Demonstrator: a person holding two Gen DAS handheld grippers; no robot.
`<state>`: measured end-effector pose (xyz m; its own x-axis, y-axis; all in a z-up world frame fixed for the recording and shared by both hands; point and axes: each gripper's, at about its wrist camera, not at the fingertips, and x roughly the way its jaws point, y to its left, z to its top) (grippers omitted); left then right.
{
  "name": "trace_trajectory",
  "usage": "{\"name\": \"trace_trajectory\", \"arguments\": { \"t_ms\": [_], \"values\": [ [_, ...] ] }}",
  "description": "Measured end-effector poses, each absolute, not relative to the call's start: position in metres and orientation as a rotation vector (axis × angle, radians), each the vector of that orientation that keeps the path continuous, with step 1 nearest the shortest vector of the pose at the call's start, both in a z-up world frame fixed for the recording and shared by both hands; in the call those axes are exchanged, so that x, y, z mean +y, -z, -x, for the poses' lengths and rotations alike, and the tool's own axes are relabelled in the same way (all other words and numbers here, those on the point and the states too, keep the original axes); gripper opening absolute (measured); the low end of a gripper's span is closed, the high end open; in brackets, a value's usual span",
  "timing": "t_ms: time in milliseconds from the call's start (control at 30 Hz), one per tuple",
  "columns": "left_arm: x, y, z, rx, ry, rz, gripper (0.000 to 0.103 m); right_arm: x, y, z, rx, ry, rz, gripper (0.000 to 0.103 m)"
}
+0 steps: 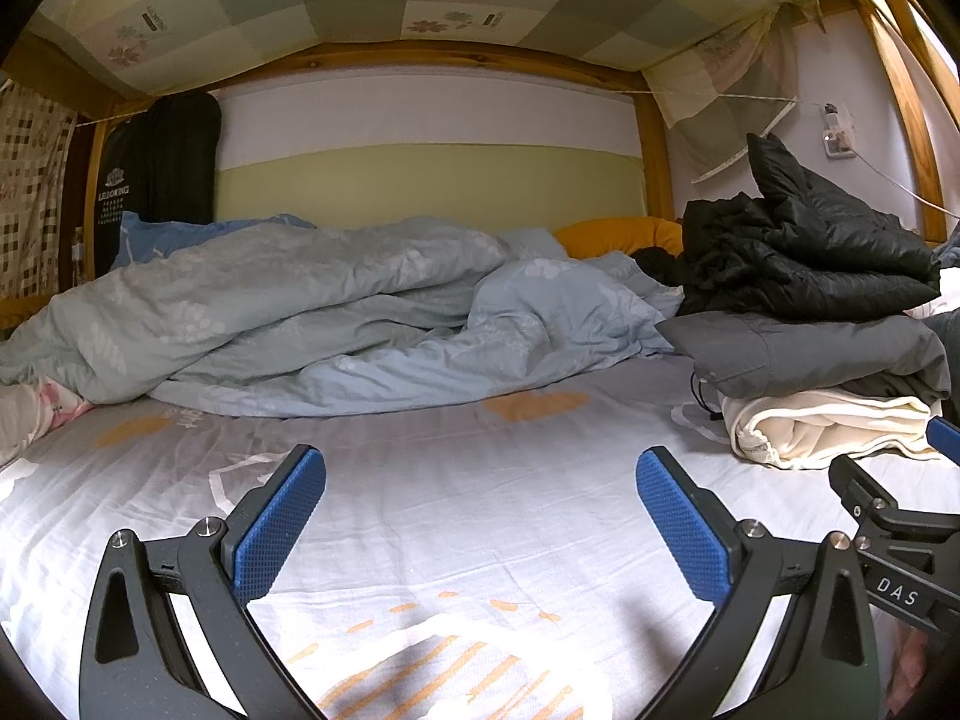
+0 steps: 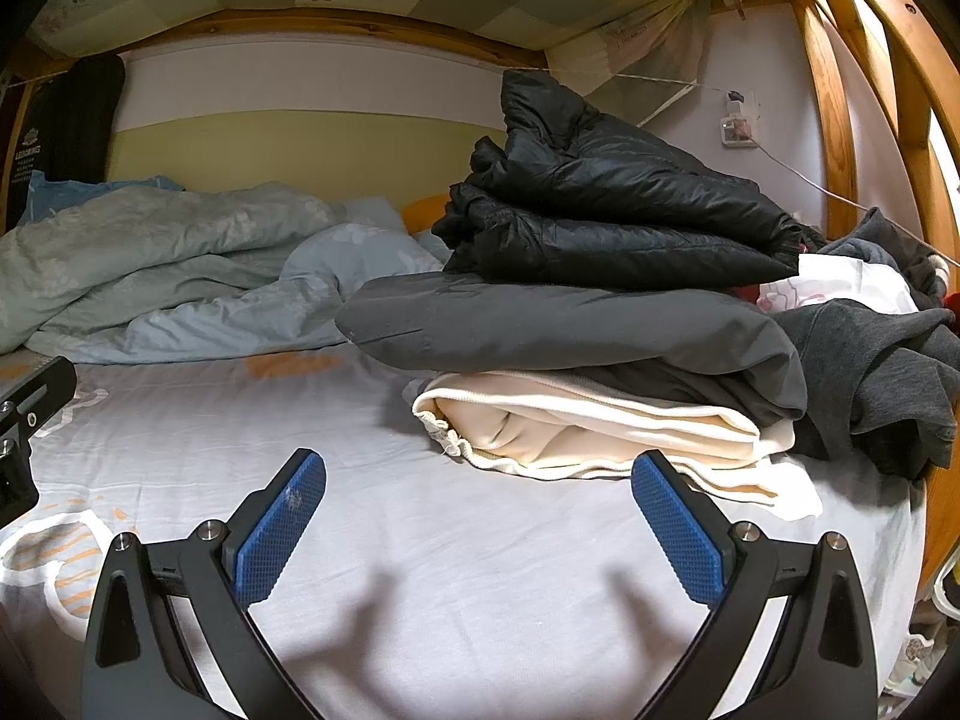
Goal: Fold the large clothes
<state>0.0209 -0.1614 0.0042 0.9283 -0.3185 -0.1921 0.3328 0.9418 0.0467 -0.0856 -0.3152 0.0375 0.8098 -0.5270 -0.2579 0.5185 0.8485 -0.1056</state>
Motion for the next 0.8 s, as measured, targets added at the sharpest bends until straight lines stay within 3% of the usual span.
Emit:
{"name": "trace_trajectory", "arguments": {
  "t_ms": [800],
  "values": [
    [-0.1585, -0.0056, -0.0163, 0.175, 0.341, -0.083, 0.103, -0.3161, -0.0370, 0.0853, 0.286, 0.556, 0.029, 0.103]
  ]
}}
